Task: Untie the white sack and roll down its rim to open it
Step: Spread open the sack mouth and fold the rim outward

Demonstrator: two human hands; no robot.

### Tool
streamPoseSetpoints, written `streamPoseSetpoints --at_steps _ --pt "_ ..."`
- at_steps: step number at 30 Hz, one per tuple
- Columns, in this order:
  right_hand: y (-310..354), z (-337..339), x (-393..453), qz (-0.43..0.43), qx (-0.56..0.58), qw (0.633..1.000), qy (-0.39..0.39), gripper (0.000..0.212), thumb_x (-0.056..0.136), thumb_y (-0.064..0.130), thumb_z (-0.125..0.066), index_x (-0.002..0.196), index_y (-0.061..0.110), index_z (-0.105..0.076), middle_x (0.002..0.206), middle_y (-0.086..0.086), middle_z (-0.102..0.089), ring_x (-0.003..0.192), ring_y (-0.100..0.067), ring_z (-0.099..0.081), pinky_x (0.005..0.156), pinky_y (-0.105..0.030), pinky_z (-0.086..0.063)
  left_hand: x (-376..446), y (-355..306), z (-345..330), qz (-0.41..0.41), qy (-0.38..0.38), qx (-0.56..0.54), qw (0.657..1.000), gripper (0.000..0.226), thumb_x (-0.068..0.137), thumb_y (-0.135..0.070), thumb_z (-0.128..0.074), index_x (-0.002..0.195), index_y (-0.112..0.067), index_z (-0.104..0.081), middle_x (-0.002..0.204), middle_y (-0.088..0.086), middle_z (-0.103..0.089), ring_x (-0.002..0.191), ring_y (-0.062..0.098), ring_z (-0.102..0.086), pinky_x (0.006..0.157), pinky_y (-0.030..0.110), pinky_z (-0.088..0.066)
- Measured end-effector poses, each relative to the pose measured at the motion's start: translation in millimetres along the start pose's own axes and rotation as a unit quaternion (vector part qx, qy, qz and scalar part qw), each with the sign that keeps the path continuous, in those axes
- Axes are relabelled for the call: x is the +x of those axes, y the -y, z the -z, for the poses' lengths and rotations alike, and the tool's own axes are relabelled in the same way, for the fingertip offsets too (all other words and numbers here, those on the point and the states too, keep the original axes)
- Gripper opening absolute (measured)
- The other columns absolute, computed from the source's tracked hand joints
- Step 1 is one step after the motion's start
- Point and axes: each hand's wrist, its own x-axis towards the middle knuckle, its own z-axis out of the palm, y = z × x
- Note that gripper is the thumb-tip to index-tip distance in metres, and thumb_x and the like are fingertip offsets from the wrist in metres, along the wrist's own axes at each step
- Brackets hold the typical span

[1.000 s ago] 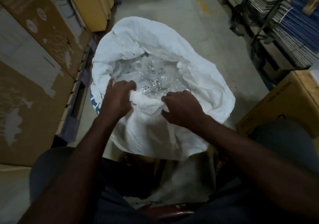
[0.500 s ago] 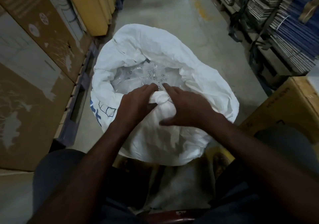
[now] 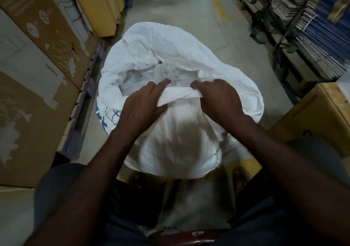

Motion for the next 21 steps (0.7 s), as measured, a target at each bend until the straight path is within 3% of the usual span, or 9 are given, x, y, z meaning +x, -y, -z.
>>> streamPoseSetpoints --at_steps 2,4,6,9,10,13,15,19,21 --pt "-1.4 -1.6 -1.5 0.008 -0.012 1.0 0.015 0.042 0.08 0.003 -0.054 0.115 0.024 -0.065 0.076 -0.002 -0.068 0.059 -0.034 -0.058 0.054 -0.034 -0.037 -3.0 -1.3 -1.0 0.003 0.012 -0.001 1.0 0.076 0.087 -0.047 -0.077 0.156 -0.032 -0.047 0.118 0.001 -0.059 0.102 0.031 -0.068 0.073 0.042 -0.053" --pt "-1.3 0.0 -0.9 0.017 -0.005 1.0 0.019 0.039 0.081 0.006 -0.055 0.115 0.022 -0.063 0.078 -0.003 -0.067 0.061 -0.035 -0.059 0.052 -0.035 -0.037 -4.6 1.2 -0.9 0.009 -0.006 -0.013 1.0 0.061 0.089 -0.045 -0.075 0.146 -0.035 -0.054 0.121 -0.004 -0.06 0.108 0.028 -0.07 0.072 0.041 -0.056" --pt "3.6 2.8 -2.0 0.027 0.006 0.999 0.029 0.043 0.08 0.019 -0.06 0.123 0.021 -0.058 0.086 -0.004 -0.068 0.073 -0.036 -0.064 0.06 -0.038 -0.045 -5.5 4.8 0.6 0.007 -0.024 -0.035 0.999 0.048 0.095 -0.036 -0.071 0.141 -0.036 -0.056 0.131 -0.008 -0.061 0.115 0.026 -0.07 0.075 0.043 -0.059" --pt "17.2 -0.3 -8.9 0.048 0.013 0.997 0.051 0.077 0.075 0.044 -0.063 0.146 0.023 -0.045 0.105 -0.007 -0.068 0.095 -0.035 -0.065 0.082 -0.044 -0.05 -5.7 1.3 -0.3 -0.001 -0.03 -0.057 0.998 0.043 0.099 -0.026 -0.065 0.139 -0.036 -0.055 0.135 -0.008 -0.062 0.114 0.027 -0.07 0.076 0.042 -0.057" --pt "22.9 -5.1 -12.4 0.061 0.012 0.997 0.054 0.08 0.076 0.045 -0.064 0.15 0.024 -0.043 0.109 -0.006 -0.068 0.097 -0.034 -0.065 0.084 -0.044 -0.051 -5.8 -1.8 -2.4 -0.005 -0.028 -0.047 0.998 0.043 0.099 -0.025 -0.063 0.139 -0.037 -0.055 0.131 -0.007 -0.062 0.109 0.028 -0.071 0.073 0.04 -0.056" --pt "25.0 -13.7 -8.3 0.06 0.017 0.997 0.052 0.064 0.082 0.022 -0.06 0.145 0.027 -0.048 0.096 -0.003 -0.07 0.08 -0.035 -0.069 0.064 -0.039 -0.049 -4.1 -10.7 -6.0 -0.017 -0.01 -0.014 1.0 0.048 0.098 -0.02 -0.059 0.142 -0.039 -0.054 0.118 -0.003 -0.061 0.096 0.03 -0.07 0.062 0.039 -0.052" --pt "18.0 -9.5 -2.2 0.033 0.005 0.999 0.041 0.052 0.086 0.016 -0.055 0.136 0.03 -0.052 0.088 -0.002 -0.068 0.071 -0.036 -0.067 0.054 -0.037 -0.042 -2.9 -12.2 -5.7 -0.014 0.006 -0.008 1.0 0.051 0.1 -0.029 -0.062 0.148 -0.039 -0.049 0.116 -0.002 -0.059 0.096 0.032 -0.071 0.063 0.038 -0.049" --pt "4.2 3.4 0.6 0.014 0.022 0.999 0.026 0.048 0.081 0.004 -0.052 0.124 0.026 -0.055 0.09 -0.001 -0.063 0.07 -0.038 -0.064 0.053 -0.035 -0.04 0.6 -9.3 -3.0 0.032 0.085 -0.062 0.994 0.085 0.094 -0.081 -0.056 0.165 -0.043 -0.027 0.128 0.0 -0.053 0.108 0.035 -0.066 0.08 0.042 -0.049" --pt "1.5 6.6 0.5 0.029 0.029 0.999 0.033 0.045 0.082 0.005 -0.055 0.122 0.026 -0.055 0.092 0.0 -0.062 0.072 -0.037 -0.065 0.052 -0.034 -0.037 1.8 -5.9 -2.1 0.038 0.106 -0.113 0.987 0.075 0.103 -0.075 -0.043 0.168 -0.041 -0.024 0.128 0.0 -0.049 0.116 0.034 -0.06 0.095 0.045 -0.046"
